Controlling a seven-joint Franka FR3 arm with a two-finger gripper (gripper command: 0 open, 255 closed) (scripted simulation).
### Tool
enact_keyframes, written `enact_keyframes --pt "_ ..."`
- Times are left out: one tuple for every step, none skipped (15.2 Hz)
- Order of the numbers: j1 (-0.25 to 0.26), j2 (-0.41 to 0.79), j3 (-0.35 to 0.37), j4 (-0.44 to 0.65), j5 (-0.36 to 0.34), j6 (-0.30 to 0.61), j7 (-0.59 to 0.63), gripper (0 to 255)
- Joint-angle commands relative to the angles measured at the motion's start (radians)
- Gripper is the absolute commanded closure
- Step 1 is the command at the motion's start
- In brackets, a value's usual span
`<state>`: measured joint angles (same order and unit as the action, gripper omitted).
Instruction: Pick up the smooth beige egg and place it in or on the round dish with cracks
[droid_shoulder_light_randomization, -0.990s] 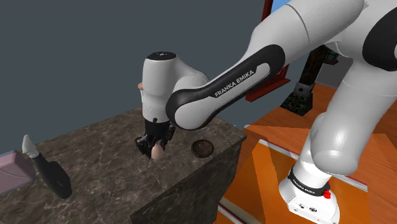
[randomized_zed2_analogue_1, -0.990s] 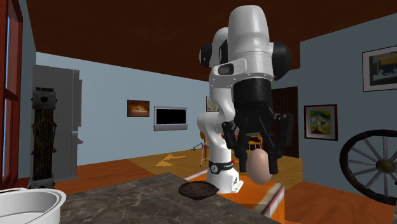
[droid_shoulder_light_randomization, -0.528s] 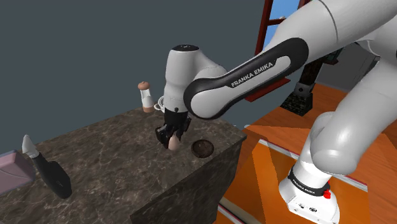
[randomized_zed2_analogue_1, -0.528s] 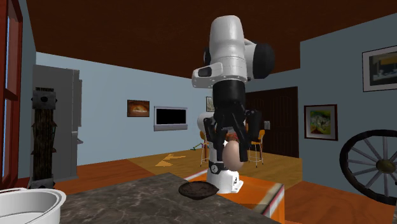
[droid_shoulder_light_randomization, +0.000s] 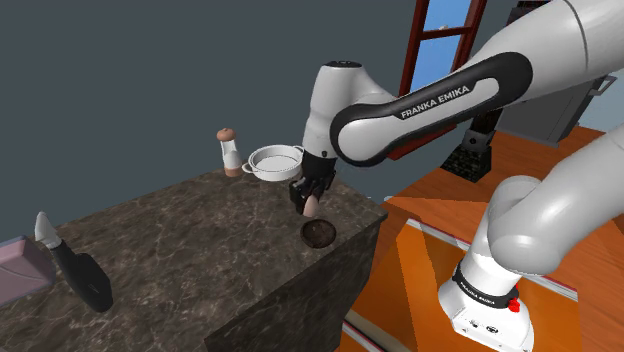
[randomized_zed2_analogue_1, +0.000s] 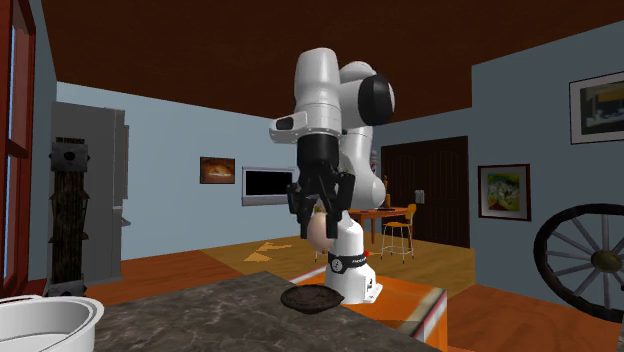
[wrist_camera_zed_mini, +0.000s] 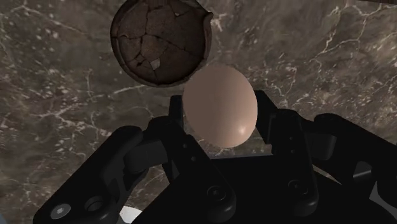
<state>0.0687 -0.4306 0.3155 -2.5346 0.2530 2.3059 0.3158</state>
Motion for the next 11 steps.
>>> enact_keyframes --pt "-0.005 -0.053 -0.04 -0.05 0.008 -0.01 -0.053 255" --pt "-0.004 -0.046 -0.039 -0.059 0.01 0.006 -0.054 255" --pt "-0.003 -0.039 -0.037 -0.068 0.011 0.021 -0.056 255" --pt "-0.002 -0.032 -0.035 -0.076 0.013 0.037 -0.057 255" --pt "-0.002 -0.024 -0.033 -0.085 0.015 0.053 -0.058 255" --pt "-0.001 -0.016 -0.031 -0.093 0.017 0.069 -0.06 255" --pt "-0.001 -0.008 -0.029 -0.1 0.019 0.085 -0.061 255" --pt "0.0 0.001 -0.027 -0.108 0.02 0.101 -0.062 255" --pt "0.0 0.01 -0.026 -0.115 0.022 0.118 -0.064 255" --pt "0.001 0.02 -0.024 -0.123 0.024 0.134 -0.065 255" --pt "0.001 0.029 -0.022 -0.13 0.026 0.151 -0.067 255"
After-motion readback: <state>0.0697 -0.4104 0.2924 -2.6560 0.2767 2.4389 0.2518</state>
